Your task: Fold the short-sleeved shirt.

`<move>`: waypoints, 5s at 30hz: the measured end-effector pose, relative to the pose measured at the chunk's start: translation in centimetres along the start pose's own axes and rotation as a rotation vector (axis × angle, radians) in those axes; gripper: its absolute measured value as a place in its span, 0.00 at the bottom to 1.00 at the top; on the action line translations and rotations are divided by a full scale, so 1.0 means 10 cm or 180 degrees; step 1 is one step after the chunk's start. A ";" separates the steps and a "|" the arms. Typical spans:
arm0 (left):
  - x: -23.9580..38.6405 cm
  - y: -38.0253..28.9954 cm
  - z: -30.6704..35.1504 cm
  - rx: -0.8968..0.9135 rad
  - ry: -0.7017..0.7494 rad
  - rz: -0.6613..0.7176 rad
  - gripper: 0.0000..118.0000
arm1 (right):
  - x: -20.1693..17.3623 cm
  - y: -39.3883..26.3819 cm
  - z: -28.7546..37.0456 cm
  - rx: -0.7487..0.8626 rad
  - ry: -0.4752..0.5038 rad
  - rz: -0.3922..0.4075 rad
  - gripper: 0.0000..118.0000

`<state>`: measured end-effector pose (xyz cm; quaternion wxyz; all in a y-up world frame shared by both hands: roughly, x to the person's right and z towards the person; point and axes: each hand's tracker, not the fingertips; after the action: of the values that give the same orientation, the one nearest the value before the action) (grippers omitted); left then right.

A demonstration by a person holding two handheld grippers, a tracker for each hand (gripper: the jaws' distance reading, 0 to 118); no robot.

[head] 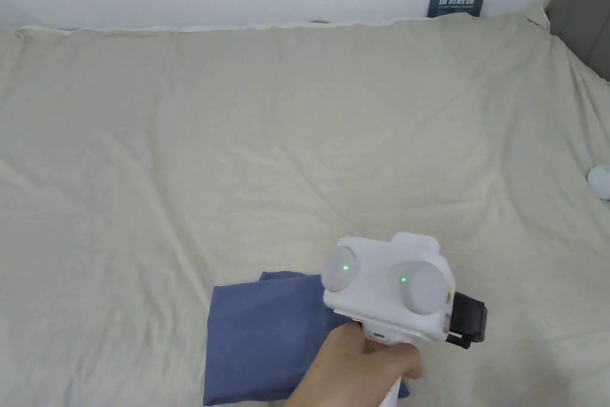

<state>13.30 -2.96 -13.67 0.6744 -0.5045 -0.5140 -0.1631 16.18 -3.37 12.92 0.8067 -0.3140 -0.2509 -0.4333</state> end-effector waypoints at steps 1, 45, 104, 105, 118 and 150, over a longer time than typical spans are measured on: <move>-0.18 -0.04 0.04 -0.0019 -0.0012 0.0032 0.92 | 0.01 0.02 -0.02 -0.0027 -0.0025 0.0008 0.00; -2.72 -0.89 0.87 0.0244 0.0248 0.0981 0.00 | -0.90 0.61 -1.56 -0.0680 0.0757 0.0843 0.00; -7.34 -1.50 3.04 0.0146 -0.0132 0.2549 0.15 | -1.27 1.01 -2.51 -0.1059 0.1552 -0.0194 0.00; -7.50 -1.48 3.04 0.0097 -0.0077 0.2552 0.15 | -1.26 1.01 -2.52 -0.1076 0.1538 -0.0180 0.00; -6.56 -0.91 3.39 0.0613 0.0913 0.1825 0.96 | -1.29 1.35 -2.09 -0.0699 0.1537 0.0125 0.00; -1.23 2.13 3.14 0.3219 0.1251 0.0062 0.00 | -3.09 3.28 0.21 0.2742 -0.0579 0.2020 0.00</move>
<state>7.28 29.32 -36.35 0.9179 -0.0818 -0.3878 0.0196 28.61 28.94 -16.03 0.9286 -0.0516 -0.3674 0.0026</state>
